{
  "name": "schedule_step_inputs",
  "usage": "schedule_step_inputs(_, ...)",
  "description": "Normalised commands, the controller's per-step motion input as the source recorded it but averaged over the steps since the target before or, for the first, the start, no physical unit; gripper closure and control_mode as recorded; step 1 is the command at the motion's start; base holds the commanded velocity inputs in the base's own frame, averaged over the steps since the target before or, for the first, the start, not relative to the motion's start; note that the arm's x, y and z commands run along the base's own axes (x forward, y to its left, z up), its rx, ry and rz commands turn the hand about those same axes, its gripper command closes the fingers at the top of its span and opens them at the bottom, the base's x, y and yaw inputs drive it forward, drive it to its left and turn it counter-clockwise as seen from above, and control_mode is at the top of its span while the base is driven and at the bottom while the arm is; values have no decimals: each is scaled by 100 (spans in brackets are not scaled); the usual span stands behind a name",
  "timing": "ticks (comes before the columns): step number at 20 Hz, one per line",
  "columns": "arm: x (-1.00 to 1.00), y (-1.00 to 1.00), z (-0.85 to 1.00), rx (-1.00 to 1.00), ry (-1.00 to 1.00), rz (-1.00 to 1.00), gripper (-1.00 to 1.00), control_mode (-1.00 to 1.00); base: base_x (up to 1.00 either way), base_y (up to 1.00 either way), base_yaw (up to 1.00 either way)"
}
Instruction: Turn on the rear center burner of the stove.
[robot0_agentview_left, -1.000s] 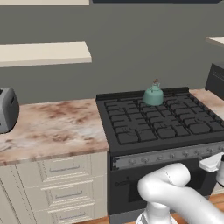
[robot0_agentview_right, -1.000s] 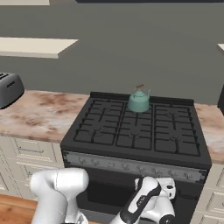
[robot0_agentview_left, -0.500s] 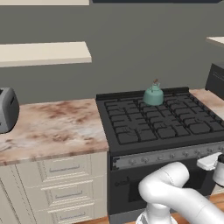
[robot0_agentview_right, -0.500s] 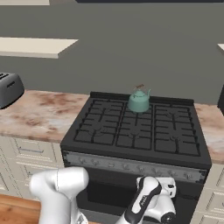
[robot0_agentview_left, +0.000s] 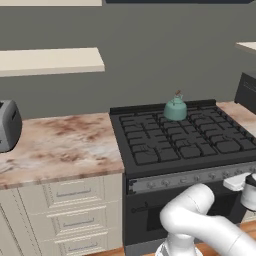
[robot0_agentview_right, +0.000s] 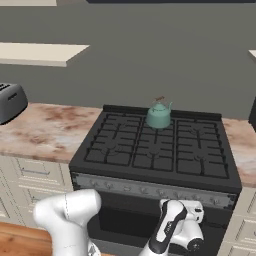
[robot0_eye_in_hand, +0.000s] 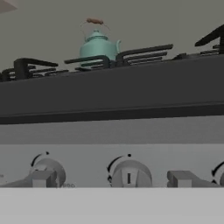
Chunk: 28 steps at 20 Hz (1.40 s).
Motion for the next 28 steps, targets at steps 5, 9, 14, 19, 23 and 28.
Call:
schedule_step_inputs(5,25,-9,-25,0,0,0,-100,-100,0,0,0)
schedule_step_inputs(9,24,-9,-23,0,0,0,-100,-100,0,0,0)
schedule_step_inputs(14,21,-7,-18,1,0,0,-100,-100,0,0,0)
schedule_step_inputs(19,15,-5,-14,2,0,0,100,-100,0,0,0)
schedule_step_inputs(23,19,0,-10,0,0,0,100,-100,0,0,0)
schedule_step_inputs(28,2,0,-1,0,1,0,100,-100,0,0,0)
